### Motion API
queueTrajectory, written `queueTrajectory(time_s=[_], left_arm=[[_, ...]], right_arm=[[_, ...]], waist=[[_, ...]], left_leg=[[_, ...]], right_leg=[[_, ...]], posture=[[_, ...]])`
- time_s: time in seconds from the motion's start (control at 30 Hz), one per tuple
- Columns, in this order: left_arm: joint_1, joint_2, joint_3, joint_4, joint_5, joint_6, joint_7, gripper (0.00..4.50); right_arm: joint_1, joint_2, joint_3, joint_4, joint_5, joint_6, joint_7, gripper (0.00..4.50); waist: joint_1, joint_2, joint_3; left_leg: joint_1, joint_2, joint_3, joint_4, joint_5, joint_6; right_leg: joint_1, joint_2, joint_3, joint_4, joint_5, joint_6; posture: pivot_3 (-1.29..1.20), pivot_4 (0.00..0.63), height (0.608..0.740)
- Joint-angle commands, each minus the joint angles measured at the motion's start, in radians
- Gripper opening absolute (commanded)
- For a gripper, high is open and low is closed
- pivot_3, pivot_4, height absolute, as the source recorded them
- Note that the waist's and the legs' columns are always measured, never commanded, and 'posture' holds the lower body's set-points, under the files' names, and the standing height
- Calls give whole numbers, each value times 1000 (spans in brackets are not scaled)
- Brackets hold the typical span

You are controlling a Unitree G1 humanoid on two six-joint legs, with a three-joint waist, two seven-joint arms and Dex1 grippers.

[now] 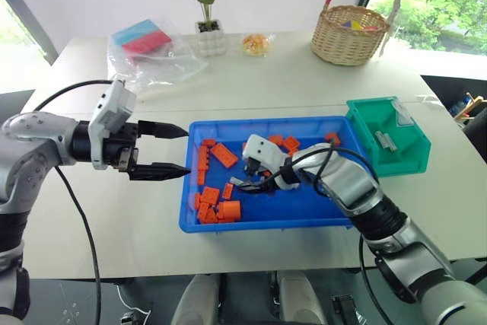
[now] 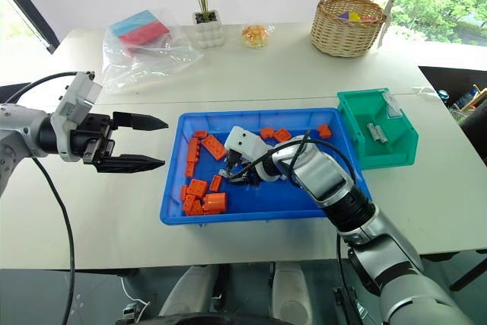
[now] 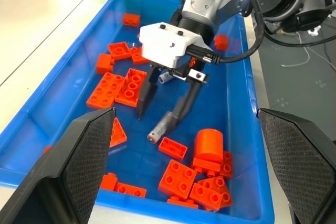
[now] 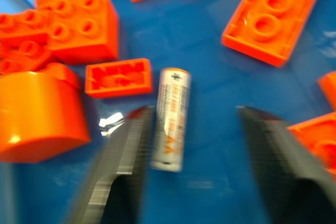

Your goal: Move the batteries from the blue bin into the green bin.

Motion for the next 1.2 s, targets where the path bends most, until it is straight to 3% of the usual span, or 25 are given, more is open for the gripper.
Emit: queueTrajectory(time_s=[0.03,0.07,0.3,0.47,0.6,0.7,0.87,1.07,1.2], left_arm=[[-22,-1,23,-6,-7,-11,-1,4500],[-21,-2,23,-6,-6,-13,-2,4500],[-17,-9,19,-1,-1,-23,-8,4500],[-5,-13,18,-7,-2,-27,-15,4500],[-6,-23,13,-3,2,-32,-15,4500],[-7,-32,5,8,12,-44,-17,4500],[-5,-49,-4,26,27,-66,-21,4500],[4,-80,3,47,41,-73,9,4500],[24,-98,19,37,32,-62,43,4500]], right_arm=[[27,-24,44,0,-18,-12,4,424],[30,-30,51,-4,-24,-19,5,57],[2,-30,6,-59,17,33,9,60],[-60,-59,-159,-174,105,170,-1,60],[-87,-167,-357,-208,143,247,-30,60],[-44,-320,-500,-163,122,232,-49,60],[93,-504,-618,-47,74,113,-79,60],[197,-532,-681,63,40,22,-154,60],[219,-505,-682,78,32,-12,-193,1930]], waist=[[0,0,0],[0,0,0],[1,0,0],[1,0,0],[7,0,0],[12,0,0],[7,0,0],[-3,0,1],[1,0,1]], left_leg=[[0,0,0,0,0,0],[0,0,0,0,0,0],[1,0,0,0,0,0],[1,0,0,0,0,0],[0,0,0,0,0,0],[0,0,0,0,-1,2],[-1,0,1,0,-2,4],[0,1,4,0,-2,4],[0,1,4,0,-2,4]], right_leg=[[0,0,0,0,0,0],[0,0,0,0,0,0],[2,0,0,-1,0,0],[1,0,0,-1,0,0],[1,-1,0,-1,0,0],[2,-1,-1,-2,0,0],[2,-2,-1,-4,0,0],[1,-2,0,-3,0,0],[1,-2,0,-3,0,0]], posture=[[0,150,702],[0,150,702],[0,150,702],[0,150,702],[0,150,702],[0,150,702],[0,150,702],[0,150,702],[0,150,702]])
